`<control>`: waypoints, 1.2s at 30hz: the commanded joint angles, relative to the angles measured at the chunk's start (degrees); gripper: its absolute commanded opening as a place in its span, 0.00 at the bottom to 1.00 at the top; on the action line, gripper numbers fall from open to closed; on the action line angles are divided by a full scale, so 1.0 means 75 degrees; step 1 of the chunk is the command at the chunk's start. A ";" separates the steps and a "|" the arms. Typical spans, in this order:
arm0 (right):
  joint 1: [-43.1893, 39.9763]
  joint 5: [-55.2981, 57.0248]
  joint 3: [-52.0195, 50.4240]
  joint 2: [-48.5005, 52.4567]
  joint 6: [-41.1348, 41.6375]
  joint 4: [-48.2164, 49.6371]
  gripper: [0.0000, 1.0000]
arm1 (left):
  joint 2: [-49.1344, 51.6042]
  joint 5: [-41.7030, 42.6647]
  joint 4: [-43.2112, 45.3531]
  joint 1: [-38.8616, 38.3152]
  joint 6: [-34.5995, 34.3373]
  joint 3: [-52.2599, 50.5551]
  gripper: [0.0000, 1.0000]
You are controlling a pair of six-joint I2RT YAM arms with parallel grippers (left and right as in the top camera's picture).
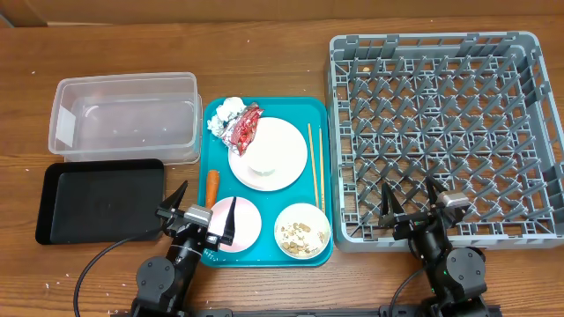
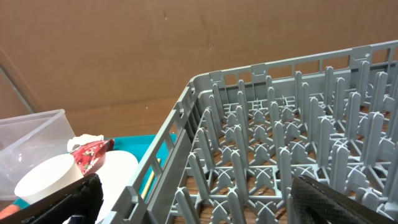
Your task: Sort waste into correct bins and load items into the dishwasher
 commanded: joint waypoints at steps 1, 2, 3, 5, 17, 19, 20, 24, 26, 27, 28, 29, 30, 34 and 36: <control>-0.0015 0.0038 -0.0079 -0.0058 0.0020 0.0035 1.00 | -0.0079 0.0000 0.0020 0.0009 0.0085 -0.0047 1.00; -0.0015 0.0038 -0.0079 -0.0058 0.0023 0.0038 1.00 | -0.0079 -0.0003 0.0020 0.0009 0.0087 -0.0047 1.00; -0.0015 0.0038 -0.0079 -0.0058 0.0020 0.0038 1.00 | -0.0079 -0.0003 0.0020 0.0009 0.0085 -0.0047 1.00; -0.0015 0.0035 -0.0076 -0.0058 -0.0213 0.0009 1.00 | -0.0079 -0.0003 0.0020 0.0009 0.0085 -0.0050 1.00; -0.0020 0.0204 0.0017 0.0192 -0.3378 -0.0143 1.00 | -0.0079 -0.0003 0.0020 0.0009 0.0085 -0.0047 1.00; -0.0020 0.0204 0.0017 0.0195 -0.3378 -0.0143 1.00 | -0.0079 -0.0003 0.0020 0.0009 0.0087 -0.0047 1.00; -0.0020 0.0204 0.0017 0.0192 -0.3378 -0.0143 1.00 | -0.0079 -0.0003 0.0020 0.0009 0.0087 -0.0047 1.00; -0.0020 0.0204 0.0017 0.0192 -0.3378 -0.0143 1.00 | -0.0079 -0.0003 0.0020 0.0009 0.0087 -0.0050 1.00; -0.0020 0.0204 0.0017 0.0195 -0.3378 -0.0143 1.00 | -0.0079 -0.0003 0.0020 0.0009 0.0085 -0.0050 0.99; -0.0020 0.0204 0.0017 0.0195 -0.3378 -0.0143 1.00 | -0.0079 -0.0003 0.0020 0.0009 0.0087 -0.0050 1.00; -0.0020 0.0204 0.0017 0.0195 -0.3378 -0.0143 1.00 | -0.0079 -0.0003 0.0020 0.0009 0.0085 -0.0047 1.00; -0.0020 0.0207 0.0017 0.0195 -0.3378 -0.0143 1.00 | -0.0079 -0.0003 0.0020 0.0009 0.0087 -0.0047 1.00; -0.0020 0.0204 0.0017 0.0195 -0.3378 -0.0143 1.00 | -0.0079 -0.0003 0.0020 0.0009 0.0087 -0.0047 1.00; -0.0020 0.0204 0.0017 0.0195 -0.3378 -0.0143 1.00 | -0.0079 -0.0003 0.0020 0.0009 0.0087 -0.0050 1.00; -0.0020 0.0207 0.0017 0.0195 -0.3378 -0.0143 1.00 | -0.0079 -0.0003 0.0020 0.0009 0.0087 -0.0050 1.00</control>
